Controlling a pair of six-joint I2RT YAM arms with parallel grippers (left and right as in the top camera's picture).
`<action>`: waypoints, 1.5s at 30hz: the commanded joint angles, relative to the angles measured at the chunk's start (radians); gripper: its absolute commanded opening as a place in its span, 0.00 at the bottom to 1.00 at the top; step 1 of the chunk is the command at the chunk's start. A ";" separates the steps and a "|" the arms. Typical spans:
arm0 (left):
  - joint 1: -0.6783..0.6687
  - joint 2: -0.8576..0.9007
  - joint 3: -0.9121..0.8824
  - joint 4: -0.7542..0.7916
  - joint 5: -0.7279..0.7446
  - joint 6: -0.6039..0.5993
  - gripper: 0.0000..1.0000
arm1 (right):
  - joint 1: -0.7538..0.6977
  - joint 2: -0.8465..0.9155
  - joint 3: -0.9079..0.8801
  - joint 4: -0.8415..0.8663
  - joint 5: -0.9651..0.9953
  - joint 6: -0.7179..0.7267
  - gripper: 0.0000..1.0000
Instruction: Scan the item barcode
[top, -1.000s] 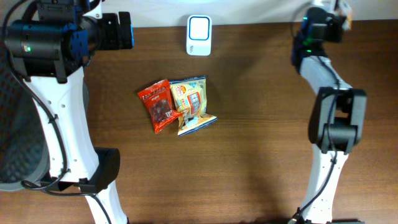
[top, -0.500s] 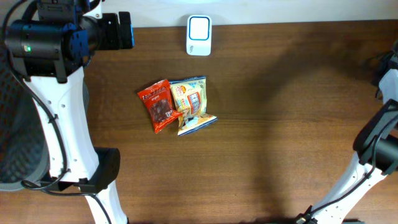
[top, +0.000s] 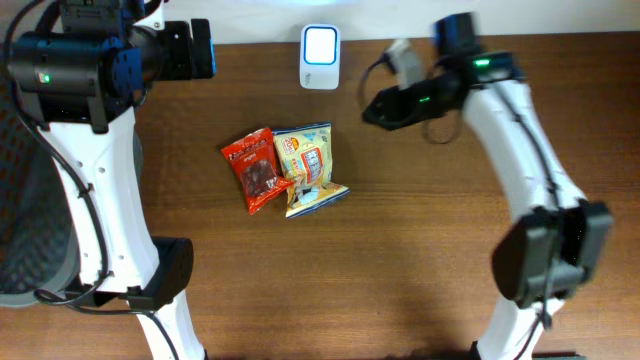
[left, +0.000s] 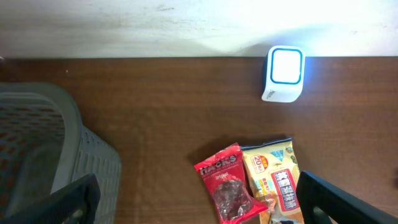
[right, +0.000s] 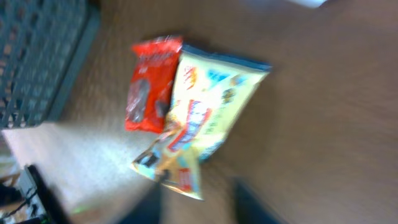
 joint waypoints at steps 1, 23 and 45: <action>0.002 -0.010 0.007 0.000 -0.004 -0.002 0.99 | 0.109 0.094 -0.005 -0.006 0.029 0.061 0.04; 0.002 -0.010 0.007 0.000 -0.004 -0.002 0.99 | 0.259 0.229 0.023 -0.062 0.133 0.301 0.29; 0.002 -0.010 0.007 0.000 -0.004 -0.002 0.99 | 0.404 0.189 0.021 -0.237 0.804 0.415 0.98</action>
